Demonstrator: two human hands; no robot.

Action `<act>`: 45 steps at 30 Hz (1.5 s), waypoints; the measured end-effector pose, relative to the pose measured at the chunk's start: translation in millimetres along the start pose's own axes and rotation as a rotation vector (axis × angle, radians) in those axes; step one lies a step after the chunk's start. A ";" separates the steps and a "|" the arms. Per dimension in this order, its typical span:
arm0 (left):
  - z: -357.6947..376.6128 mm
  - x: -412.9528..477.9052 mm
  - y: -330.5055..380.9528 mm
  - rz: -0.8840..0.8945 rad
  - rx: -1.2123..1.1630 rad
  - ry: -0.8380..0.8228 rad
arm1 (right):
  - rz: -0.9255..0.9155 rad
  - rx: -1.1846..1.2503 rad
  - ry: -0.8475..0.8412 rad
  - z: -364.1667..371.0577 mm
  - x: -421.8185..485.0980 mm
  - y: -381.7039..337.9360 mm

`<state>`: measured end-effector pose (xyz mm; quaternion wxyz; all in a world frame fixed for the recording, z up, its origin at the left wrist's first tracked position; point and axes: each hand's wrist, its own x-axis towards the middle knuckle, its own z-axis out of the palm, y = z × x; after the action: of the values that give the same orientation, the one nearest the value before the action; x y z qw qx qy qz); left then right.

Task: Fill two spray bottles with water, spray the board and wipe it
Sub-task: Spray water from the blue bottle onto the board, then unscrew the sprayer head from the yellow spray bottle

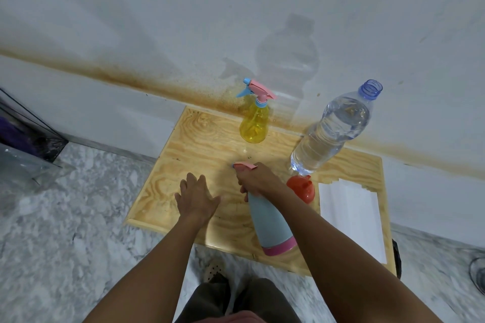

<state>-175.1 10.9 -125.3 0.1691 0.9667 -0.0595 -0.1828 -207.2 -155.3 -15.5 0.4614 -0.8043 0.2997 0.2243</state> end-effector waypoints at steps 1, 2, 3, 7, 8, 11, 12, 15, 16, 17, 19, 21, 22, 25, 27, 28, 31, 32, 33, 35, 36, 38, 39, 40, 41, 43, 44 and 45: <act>-0.4 -0.4 0.2 0.000 0.005 -0.002 | -0.015 -0.007 -0.007 0.4 -0.2 1.0; -1.3 -1.9 0.4 -0.001 0.010 -0.008 | -0.031 -0.014 -0.006 0.2 -0.4 1.7; -2.0 -2.3 -0.2 0.002 0.019 -0.012 | -0.040 -0.011 0.001 0.0 -0.5 2.6; -15.9 -0.3 0.1 -0.022 -0.004 -0.133 | -0.171 0.132 0.000 -7.9 -12.4 4.2; -22.0 1.3 1.8 -0.010 -0.036 -0.192 | -0.227 0.172 0.008 -11.6 -17.9 3.6; -48.7 -0.8 14.8 0.128 -0.256 -0.400 | -0.377 0.291 0.070 -24.4 -31.8 -0.3; -57.6 -6.4 22.4 0.183 -0.389 -0.494 | -0.400 0.325 0.094 -28.5 -38.0 -3.8; -80.1 -29.9 50.0 0.382 -0.494 -0.724 | -0.435 0.407 0.166 -42.9 -57.2 -17.0; -82.0 -35.7 58.0 0.420 -0.552 -0.685 | -0.453 0.412 0.176 -48.2 -63.5 -21.9; -83.7 -40.4 66.0 0.424 -0.651 -0.614 | -0.469 0.417 0.180 -52.9 -66.9 -25.3; -87.4 -47.8 77.1 0.403 -0.815 -0.427 | -0.521 0.406 0.182 -62.1 -70.7 -32.2; -90.4 -51.2 81.1 0.430 -0.835 -0.287 | -0.588 0.381 0.179 -68.9 -71.3 -38.7; -93.6 -53.2 81.9 0.448 -0.819 -0.229 | -0.610 0.392 0.168 -71.0 -71.9 -41.2; -98.4 -51.9 79.8 0.414 -0.811 -0.091 | -0.691 0.423 0.158 -70.8 -67.7 -40.3; -98.7 -47.5 77.2 0.356 -0.831 -0.022 | -0.678 0.397 0.180 -67.3 -59.2 -37.6; -98.6 -43.5 75.7 0.334 -0.832 0.011 | -0.657 0.381 0.180 -66.0 -53.7 -37.9; -99.3 -25.5 67.9 0.278 -0.834 0.067 | -0.627 0.359 0.143 -62.7 -30.8 -41.3; -99.8 -17.7 64.4 0.255 -0.836 0.082 | -0.619 0.359 0.139 -62.3 -24.1 -42.3; -100.5 -10.8 60.9 0.226 -0.843 0.098 | -0.606 0.356 0.147 -62.7 -19.8 -42.6; -99.9 14.1 52.8 0.177 -0.837 0.117 | -0.564 0.358 0.200 -66.0 -2.4 -42.9; -99.4 27.7 48.8 0.168 -0.825 0.118 | -0.529 0.368 0.233 -68.1 6.8 -41.9; -97.7 54.0 43.8 0.160 -0.808 0.109 | -0.429 0.391 0.300 -70.4 25.3 -38.4; -95.2 66.8 41.9 0.161 -0.801 0.103 | -0.379 0.380 0.343 -70.6 35.0 -35.6; -93.0 77.3 41.0 0.168 -0.795 0.100 | -0.334 0.345 0.384 -70.7 42.9 -33.3; -90.0 88.1 39.7 0.172 -0.791 0.092 | -0.301 0.315 0.416 -70.4 51.3 -31.5; -85.7 107.7 38.9 0.187 -0.782 0.077 | -0.266 0.278 0.459 -70.6 63.3 -33.0; -83.5 116.4 39.4 0.201 -0.769 0.066 | -0.265 0.266 0.477 -70.4 68.6 -34.9; -80.7 124.9 40.1 0.214 -0.764 0.051 | -0.273 0.264 0.493 -70.2 74.7 -36.8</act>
<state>-31.5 -24.0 -82.2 0.5359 0.8268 -0.0832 -0.1490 -122.2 -222.9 -7.4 0.5009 -0.8005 0.3185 -0.0823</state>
